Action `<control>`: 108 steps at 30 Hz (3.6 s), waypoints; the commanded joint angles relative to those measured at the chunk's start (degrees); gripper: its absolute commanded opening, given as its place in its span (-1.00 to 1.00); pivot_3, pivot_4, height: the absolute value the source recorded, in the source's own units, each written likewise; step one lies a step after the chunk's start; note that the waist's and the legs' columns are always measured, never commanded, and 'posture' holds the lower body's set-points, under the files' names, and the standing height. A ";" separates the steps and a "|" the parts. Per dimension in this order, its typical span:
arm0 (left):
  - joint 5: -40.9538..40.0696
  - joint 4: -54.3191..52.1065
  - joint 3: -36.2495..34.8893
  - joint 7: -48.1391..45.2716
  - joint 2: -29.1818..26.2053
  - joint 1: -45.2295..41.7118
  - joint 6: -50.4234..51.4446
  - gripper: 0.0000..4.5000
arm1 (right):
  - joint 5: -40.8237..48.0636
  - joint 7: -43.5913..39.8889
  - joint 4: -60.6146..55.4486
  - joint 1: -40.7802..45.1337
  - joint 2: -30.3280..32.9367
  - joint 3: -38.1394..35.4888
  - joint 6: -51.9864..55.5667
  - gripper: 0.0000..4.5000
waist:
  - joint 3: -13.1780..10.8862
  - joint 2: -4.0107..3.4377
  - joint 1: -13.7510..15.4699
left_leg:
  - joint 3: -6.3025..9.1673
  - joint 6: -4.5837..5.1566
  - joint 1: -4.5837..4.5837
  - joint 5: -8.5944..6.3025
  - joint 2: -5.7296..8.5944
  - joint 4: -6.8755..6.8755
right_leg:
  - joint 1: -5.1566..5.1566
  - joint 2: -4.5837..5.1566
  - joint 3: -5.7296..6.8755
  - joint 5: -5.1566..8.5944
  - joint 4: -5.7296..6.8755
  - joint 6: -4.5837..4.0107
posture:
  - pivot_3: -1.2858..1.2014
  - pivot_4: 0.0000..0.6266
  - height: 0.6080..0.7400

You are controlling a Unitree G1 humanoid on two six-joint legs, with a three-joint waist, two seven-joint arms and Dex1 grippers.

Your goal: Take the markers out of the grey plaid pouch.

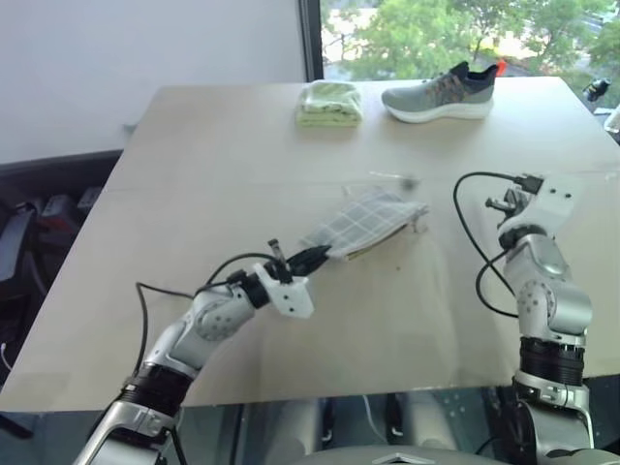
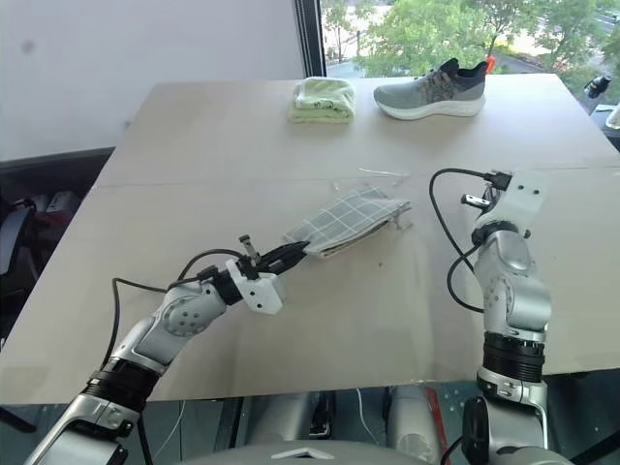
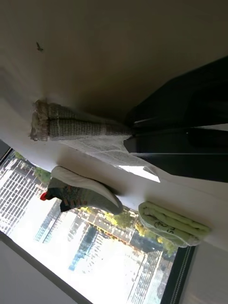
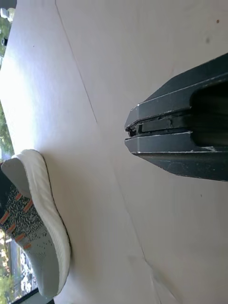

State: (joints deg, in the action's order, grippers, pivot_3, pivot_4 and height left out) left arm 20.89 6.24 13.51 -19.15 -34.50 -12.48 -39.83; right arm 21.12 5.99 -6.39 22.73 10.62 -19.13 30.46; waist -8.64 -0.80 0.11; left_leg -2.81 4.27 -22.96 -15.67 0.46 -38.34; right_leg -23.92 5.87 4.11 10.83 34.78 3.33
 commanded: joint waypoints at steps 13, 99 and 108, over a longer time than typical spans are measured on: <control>-2.50 -4.82 -2.09 -2.20 -0.12 1.24 1.56 -1.00 | 3.62 -33.25 -12.92 -8.57 19.33 21.84 9.08 0.33 | -0.21 0.29 -0.58 | 0.05 0.32 0.02 -0.18 0.01 -0.07 | 0.04 0.05 0.00 0.00 0.02 0.01 | 0.03 -0.52 1.00; -1.67 8.41 -1.09 -3.49 3.56 -4.95 1.75 -1.00 | -13.83 -41.84 -8.76 -3.27 26.17 34.26 -10.85 0.25 | -0.28 0.47 0.67 | 0.02 0.18 0.16 -0.10 -0.04 -0.53 | 0.22 -0.09 -0.08 -0.02 0.23 -0.01 | 0.03 -0.52 1.00; -1.54 7.12 -1.31 -3.40 4.05 -5.39 1.69 -1.00 | -29.30 -40.60 7.82 1.46 25.29 39.67 -27.82 0.25 | -0.27 0.48 0.62 | -0.02 0.03 0.09 -0.01 -0.02 -0.70 | 0.25 -0.10 -0.10 -0.02 0.20 0.00 | 0.03 -0.52 1.00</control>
State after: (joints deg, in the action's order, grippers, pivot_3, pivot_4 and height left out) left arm 19.11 14.66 12.16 -22.93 -30.37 -17.63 -37.98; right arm -6.50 -35.04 0.76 23.52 35.75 20.68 4.71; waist -8.92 -0.32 0.73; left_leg -2.83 4.30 -22.88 -15.68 0.43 -39.03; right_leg -23.67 5.77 4.02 10.81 34.97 3.32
